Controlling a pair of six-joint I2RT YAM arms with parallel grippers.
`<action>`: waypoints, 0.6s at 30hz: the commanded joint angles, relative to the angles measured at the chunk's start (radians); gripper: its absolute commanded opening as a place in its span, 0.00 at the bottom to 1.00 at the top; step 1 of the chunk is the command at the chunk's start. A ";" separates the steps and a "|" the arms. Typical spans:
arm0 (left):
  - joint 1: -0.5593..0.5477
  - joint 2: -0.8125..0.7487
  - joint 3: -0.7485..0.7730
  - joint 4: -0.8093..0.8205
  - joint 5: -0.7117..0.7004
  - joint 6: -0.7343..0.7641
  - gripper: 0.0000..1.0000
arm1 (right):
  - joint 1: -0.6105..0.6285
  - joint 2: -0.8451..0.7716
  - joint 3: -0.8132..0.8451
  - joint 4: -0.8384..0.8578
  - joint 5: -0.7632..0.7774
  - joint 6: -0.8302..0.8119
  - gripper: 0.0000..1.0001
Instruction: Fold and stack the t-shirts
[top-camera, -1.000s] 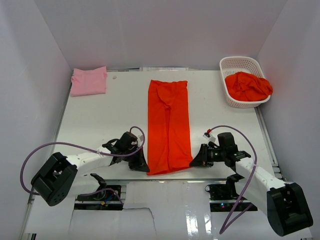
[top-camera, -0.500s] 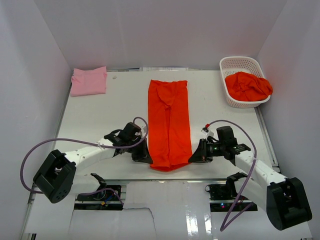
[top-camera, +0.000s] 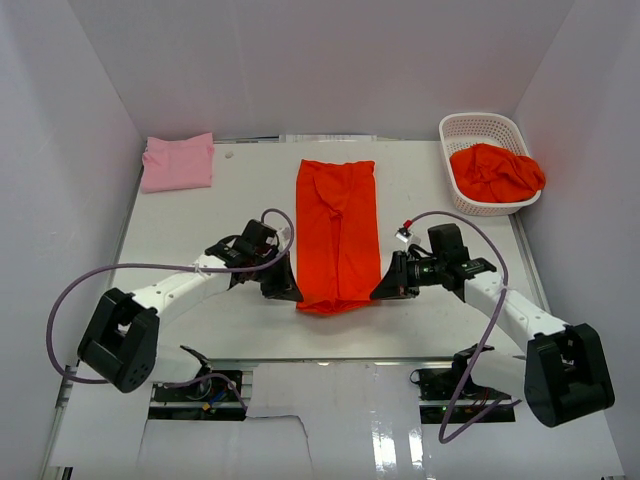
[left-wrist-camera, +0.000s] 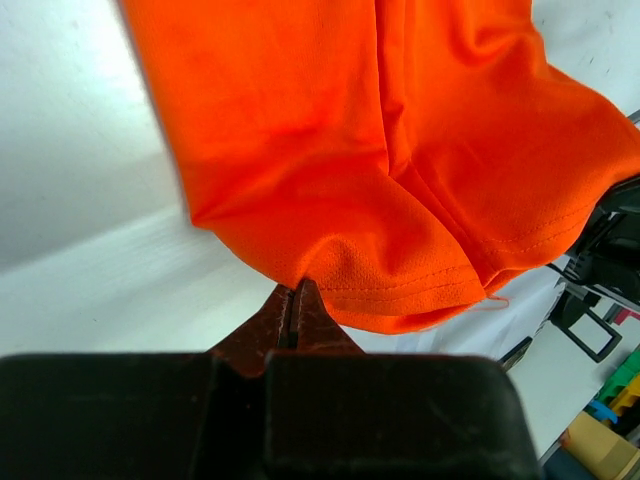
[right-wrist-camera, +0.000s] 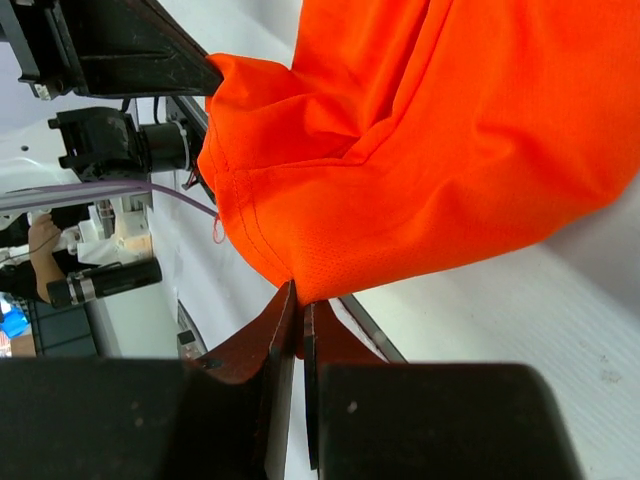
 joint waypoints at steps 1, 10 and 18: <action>0.042 0.031 0.085 -0.016 0.012 0.062 0.00 | 0.004 0.035 0.075 -0.008 -0.018 -0.029 0.08; 0.093 0.177 0.237 -0.022 0.042 0.125 0.00 | -0.016 0.159 0.182 -0.005 0.013 -0.072 0.08; 0.113 0.252 0.350 -0.042 0.045 0.150 0.00 | -0.070 0.263 0.245 0.013 0.005 -0.109 0.08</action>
